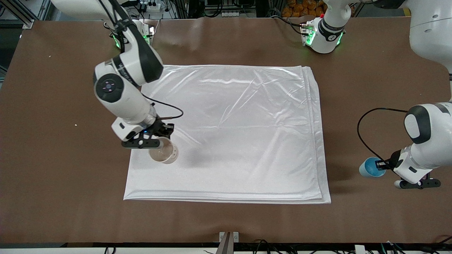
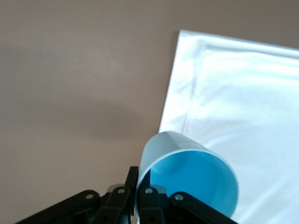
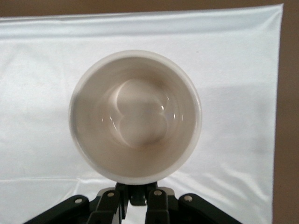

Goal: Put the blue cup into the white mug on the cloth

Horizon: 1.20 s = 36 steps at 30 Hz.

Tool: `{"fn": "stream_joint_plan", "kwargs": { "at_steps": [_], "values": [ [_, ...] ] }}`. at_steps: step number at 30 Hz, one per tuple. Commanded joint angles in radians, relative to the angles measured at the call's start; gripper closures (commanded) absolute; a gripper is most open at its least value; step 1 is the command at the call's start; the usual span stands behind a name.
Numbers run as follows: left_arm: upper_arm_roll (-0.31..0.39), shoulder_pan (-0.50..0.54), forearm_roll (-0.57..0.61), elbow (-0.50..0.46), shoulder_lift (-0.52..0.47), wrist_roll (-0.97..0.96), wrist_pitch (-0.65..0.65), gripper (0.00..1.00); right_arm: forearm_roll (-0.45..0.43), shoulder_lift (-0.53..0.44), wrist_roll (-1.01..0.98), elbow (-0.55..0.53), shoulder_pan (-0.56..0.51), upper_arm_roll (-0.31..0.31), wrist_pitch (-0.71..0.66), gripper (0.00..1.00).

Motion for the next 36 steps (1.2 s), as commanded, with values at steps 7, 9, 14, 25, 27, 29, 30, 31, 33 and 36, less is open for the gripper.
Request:
{"fn": "stream_joint_plan", "kwargs": {
  "at_steps": [7, 9, 14, 25, 27, 29, 30, 31, 33, 36],
  "values": [
    [0.008, -0.089, -0.017, -0.016, -0.046, -0.146, -0.069, 1.00, -0.058, 0.119, 0.058, 0.074, 0.070, 0.009, 0.097, 1.00],
    [0.008, -0.103, -0.017, -0.016, -0.050, -0.166, -0.075, 1.00, -0.062, 0.130, 0.058, 0.076, 0.076, 0.009, 0.106, 1.00],
    [0.007, -0.144, -0.017, -0.015, -0.061, -0.216, -0.127, 1.00, -0.074, 0.147, 0.059, 0.074, 0.084, 0.010, 0.131, 1.00],
    [-0.015, -0.188, -0.081, 0.014, -0.063, -0.337, -0.163, 1.00, -0.065, 0.108, 0.056, 0.071, 0.076, 0.013, 0.094, 0.00],
    [-0.022, -0.188, -0.090, 0.021, -0.063, -0.351, -0.166, 1.00, -0.063, 0.084, 0.053, 0.073, 0.069, 0.019, 0.041, 0.00],
    [-0.036, -0.189, -0.093, 0.021, -0.063, -0.373, -0.166, 1.00, -0.062, 0.058, 0.051, 0.073, 0.058, 0.038, -0.004, 0.00],
    [-0.044, -0.189, -0.095, 0.021, -0.063, -0.383, -0.166, 1.00, -0.062, 0.041, 0.051, 0.073, 0.050, 0.044, -0.021, 0.00],
    [-0.053, -0.188, -0.095, 0.021, -0.063, -0.394, -0.164, 1.00, -0.060, 0.024, 0.051, 0.073, 0.043, 0.048, -0.035, 0.00],
    [-0.072, -0.189, -0.095, 0.022, -0.061, -0.413, -0.164, 1.00, -0.057, -0.008, 0.050, 0.071, 0.033, 0.064, -0.076, 0.00],
    [-0.095, -0.195, -0.093, 0.024, -0.061, -0.448, -0.164, 1.00, -0.054, -0.056, 0.048, 0.073, 0.001, 0.093, -0.148, 0.00]
  ]
}}
